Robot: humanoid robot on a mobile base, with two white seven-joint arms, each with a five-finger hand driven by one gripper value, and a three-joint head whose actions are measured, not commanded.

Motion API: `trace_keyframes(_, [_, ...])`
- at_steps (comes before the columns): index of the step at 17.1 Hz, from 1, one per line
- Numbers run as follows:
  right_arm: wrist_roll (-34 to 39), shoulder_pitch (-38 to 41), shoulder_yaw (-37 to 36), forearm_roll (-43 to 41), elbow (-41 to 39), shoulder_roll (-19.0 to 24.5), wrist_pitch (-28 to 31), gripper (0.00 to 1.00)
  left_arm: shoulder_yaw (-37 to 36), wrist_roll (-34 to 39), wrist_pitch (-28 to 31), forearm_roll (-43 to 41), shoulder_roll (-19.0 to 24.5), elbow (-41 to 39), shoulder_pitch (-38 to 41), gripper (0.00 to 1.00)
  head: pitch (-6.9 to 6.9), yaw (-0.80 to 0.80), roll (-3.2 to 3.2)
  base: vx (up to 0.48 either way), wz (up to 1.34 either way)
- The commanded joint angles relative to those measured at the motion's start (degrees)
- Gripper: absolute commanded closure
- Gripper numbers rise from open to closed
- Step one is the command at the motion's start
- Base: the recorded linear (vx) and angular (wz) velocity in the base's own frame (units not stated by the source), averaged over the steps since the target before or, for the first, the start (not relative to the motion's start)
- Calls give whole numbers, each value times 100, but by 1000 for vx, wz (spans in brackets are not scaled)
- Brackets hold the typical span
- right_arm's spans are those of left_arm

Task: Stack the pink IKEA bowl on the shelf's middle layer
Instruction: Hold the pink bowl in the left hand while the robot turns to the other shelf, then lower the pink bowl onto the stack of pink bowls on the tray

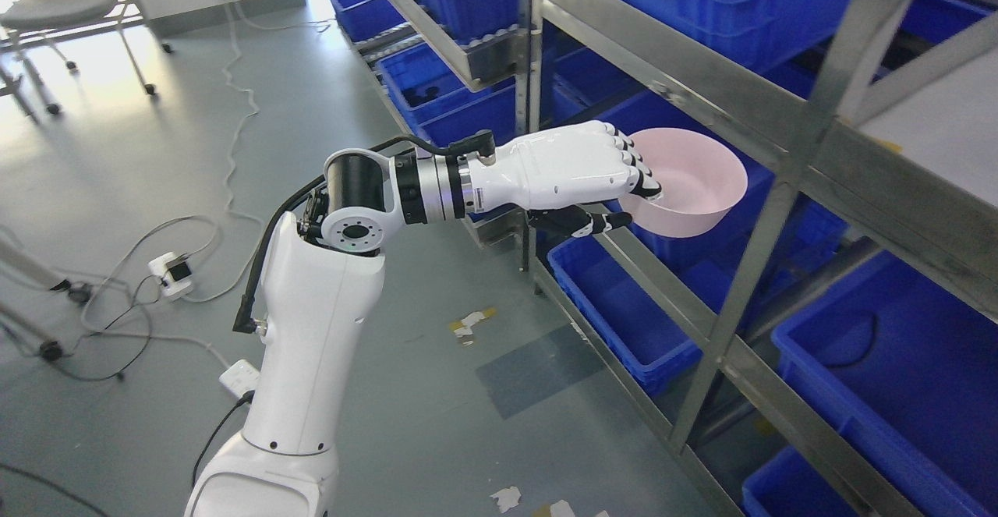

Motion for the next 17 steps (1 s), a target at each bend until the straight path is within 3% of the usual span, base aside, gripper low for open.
trace_keyframes(1, [-3,14,0,0,-100,-100,4,0,116,118,-4,475,101,-7,-1026,97,0,0,0,47,-954])
trace_keyframes(7, [-3,23,0,0,-100,-100,4,0,820,39,-4,-534,101,537,-1239,97,0,0,0,39,-811])
trace_keyframes(17, [-3,23,0,0,-100,-100,4,0,838,30,-4,-1553,101,1153,-1547,97,0,0,0,30,-897])
